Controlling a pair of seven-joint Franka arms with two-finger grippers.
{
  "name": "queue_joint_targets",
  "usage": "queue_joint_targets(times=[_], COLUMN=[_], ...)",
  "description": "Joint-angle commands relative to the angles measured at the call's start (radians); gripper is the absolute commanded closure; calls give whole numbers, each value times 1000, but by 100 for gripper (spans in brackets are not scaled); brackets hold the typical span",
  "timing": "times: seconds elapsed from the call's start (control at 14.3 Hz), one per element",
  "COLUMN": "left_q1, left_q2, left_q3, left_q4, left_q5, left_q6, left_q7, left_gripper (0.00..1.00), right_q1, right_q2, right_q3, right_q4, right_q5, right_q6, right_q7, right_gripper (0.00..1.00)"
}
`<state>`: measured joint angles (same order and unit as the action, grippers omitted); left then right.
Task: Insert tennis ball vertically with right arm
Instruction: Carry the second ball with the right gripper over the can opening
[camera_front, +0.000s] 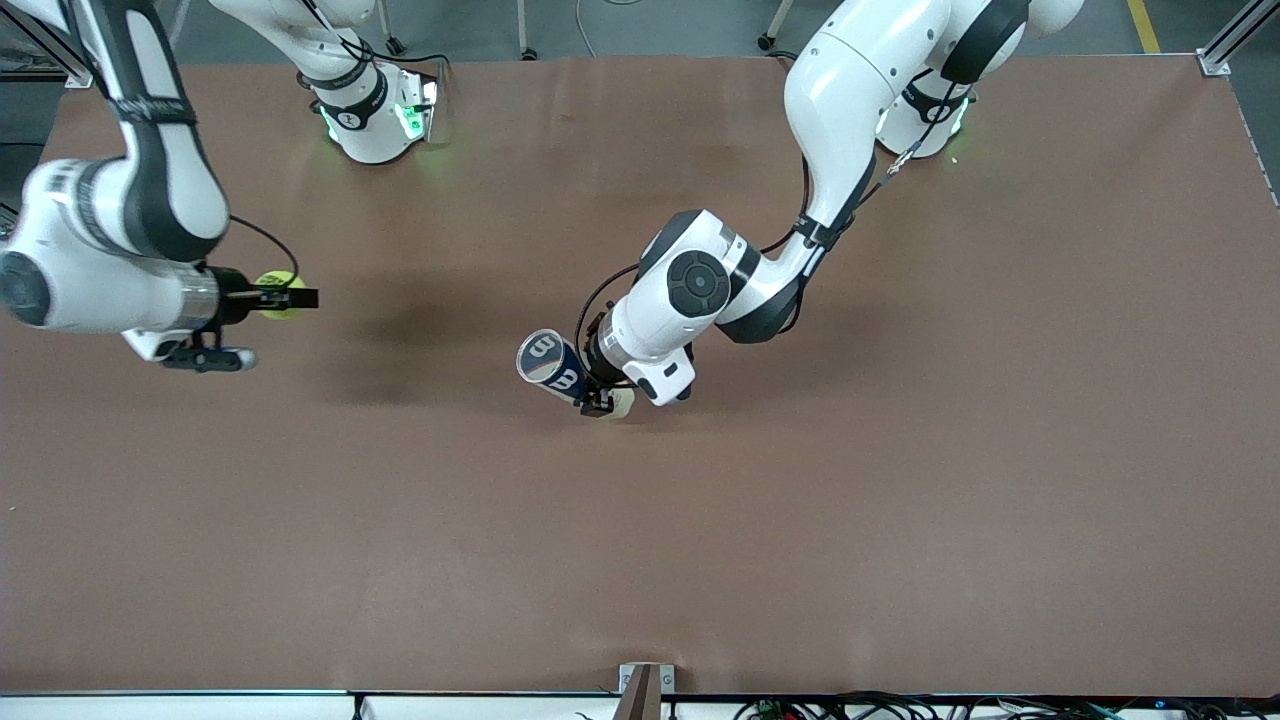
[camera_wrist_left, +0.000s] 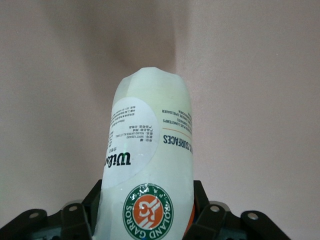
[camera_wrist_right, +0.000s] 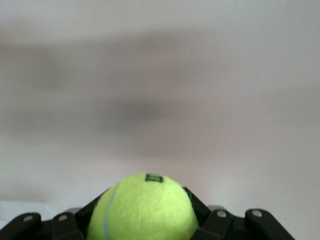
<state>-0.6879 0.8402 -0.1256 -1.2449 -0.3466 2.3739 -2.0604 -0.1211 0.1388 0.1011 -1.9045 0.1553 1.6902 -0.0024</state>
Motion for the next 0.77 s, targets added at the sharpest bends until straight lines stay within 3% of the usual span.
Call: queue_joint_targets(times=[0.0,0.28,0.42,0.7], left_q1=[-1,-1,-1,-1], left_q2=[-15,-15,-13,-15], left_q3=[3,4,3,3], left_q4=[1,1,1,1], left_q5=[-23,-23,-22,-23], left_q6=[-21,-19,-18,-18], left_q7=[19,20,20,20], left_gripper=[28,28,28,28], right_q1=[101,211,279,417], right_q2=[70,94,134,183], right_q3=[6,6,6,5], right_q4=[195,333,398,406], right_q5=[-5,93,96,92], right_q6=[-52,-40,-24,149], right_q7=[142,350,450,649], right_gripper=[70,70,70,70])
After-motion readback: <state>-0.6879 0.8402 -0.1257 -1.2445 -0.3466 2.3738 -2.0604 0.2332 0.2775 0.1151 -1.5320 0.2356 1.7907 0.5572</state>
